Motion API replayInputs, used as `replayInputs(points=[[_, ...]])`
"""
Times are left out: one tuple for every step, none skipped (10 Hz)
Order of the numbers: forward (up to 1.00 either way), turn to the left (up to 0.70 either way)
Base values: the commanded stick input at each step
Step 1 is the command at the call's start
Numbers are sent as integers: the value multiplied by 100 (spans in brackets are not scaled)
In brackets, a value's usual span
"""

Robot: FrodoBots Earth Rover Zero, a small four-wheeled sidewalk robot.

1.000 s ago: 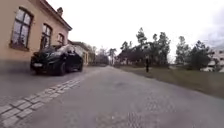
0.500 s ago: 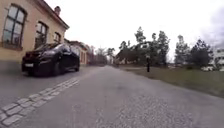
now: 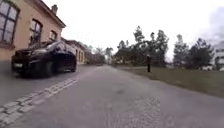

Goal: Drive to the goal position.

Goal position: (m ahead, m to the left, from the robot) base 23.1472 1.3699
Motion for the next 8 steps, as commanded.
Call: replayInputs(points=[[100, 40], [100, 26], [100, 0], [100, 0], [100, 0], [100, 0], [100, 0], [100, 0]])
